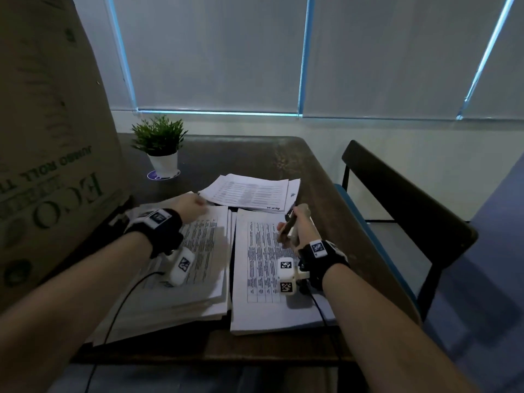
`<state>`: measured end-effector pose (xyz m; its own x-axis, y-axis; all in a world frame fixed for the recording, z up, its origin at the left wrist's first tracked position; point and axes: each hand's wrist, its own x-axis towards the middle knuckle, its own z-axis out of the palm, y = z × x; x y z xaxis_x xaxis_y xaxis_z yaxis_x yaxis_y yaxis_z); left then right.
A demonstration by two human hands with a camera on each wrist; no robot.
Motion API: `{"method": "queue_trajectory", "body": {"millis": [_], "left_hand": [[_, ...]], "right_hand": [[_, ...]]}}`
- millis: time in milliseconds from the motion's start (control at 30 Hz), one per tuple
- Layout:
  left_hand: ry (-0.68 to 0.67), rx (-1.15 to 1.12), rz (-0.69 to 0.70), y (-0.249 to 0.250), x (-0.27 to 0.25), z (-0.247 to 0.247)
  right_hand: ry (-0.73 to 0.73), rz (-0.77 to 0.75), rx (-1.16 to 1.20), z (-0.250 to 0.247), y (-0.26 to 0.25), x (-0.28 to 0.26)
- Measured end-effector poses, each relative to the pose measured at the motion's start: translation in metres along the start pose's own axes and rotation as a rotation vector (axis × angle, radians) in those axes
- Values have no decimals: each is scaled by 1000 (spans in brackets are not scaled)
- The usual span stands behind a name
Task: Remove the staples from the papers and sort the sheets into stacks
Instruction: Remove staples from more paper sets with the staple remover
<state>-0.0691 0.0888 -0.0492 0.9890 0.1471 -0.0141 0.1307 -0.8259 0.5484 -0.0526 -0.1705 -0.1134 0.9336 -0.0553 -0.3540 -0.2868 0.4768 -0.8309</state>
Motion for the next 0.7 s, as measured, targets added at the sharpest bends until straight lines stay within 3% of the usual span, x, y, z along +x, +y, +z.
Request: {"method": "queue_trajectory", "body": {"millis": [100, 167, 367, 700], "left_hand": [[-275, -48, -4, 44, -13, 33], [-335, -68, -46, 60, -16, 52], [-303, 62, -85, 69, -13, 83], [-203, 127, 10, 72, -15, 104]], "right_hand": [[-51, -13, 1, -12, 4, 2], [-66, -17, 12, -15, 5, 2], [-86, -2, 92, -18, 7, 6], [-121, 7, 150, -20, 8, 13]]}}
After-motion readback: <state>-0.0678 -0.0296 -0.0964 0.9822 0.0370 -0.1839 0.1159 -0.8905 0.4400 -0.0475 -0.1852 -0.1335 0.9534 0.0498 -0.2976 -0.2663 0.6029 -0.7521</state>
